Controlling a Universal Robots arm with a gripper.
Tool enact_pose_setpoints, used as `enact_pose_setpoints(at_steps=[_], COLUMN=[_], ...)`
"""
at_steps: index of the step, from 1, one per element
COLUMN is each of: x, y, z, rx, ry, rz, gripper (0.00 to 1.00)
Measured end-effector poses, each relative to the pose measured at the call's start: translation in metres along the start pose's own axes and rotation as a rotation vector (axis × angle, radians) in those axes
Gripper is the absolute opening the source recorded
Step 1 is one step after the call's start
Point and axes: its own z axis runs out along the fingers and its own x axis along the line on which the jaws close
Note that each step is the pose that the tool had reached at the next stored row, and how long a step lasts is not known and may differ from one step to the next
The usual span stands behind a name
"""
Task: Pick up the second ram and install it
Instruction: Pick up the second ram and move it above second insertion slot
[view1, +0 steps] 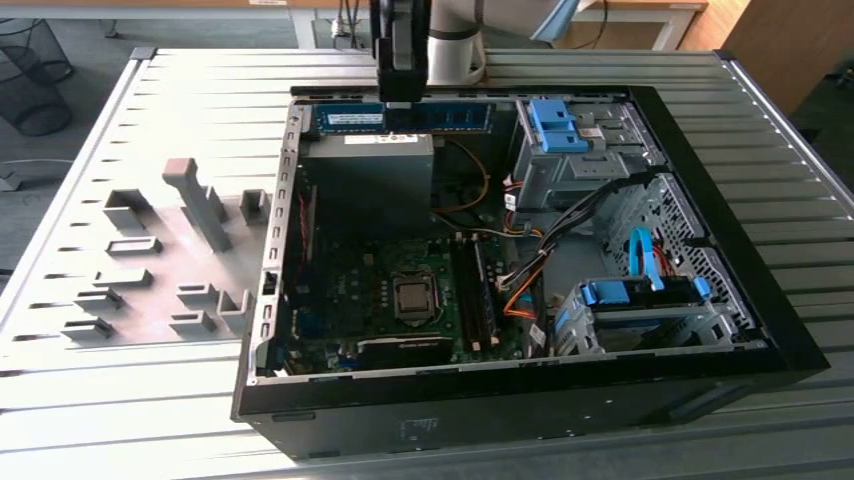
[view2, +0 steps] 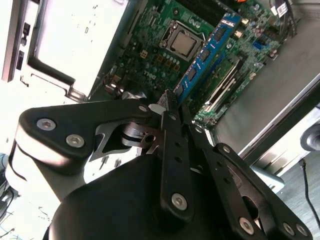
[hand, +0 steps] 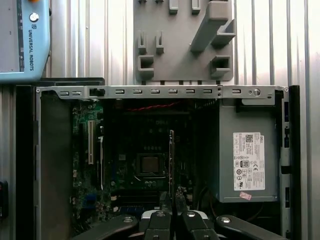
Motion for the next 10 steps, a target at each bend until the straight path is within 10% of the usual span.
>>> enact_pose_setpoints(at_steps=[10], x=[-0.0006], y=[-0.0232], z=[-0.0005], rx=[0.0], ry=[0.0], rz=[0.0], gripper=[0.14])
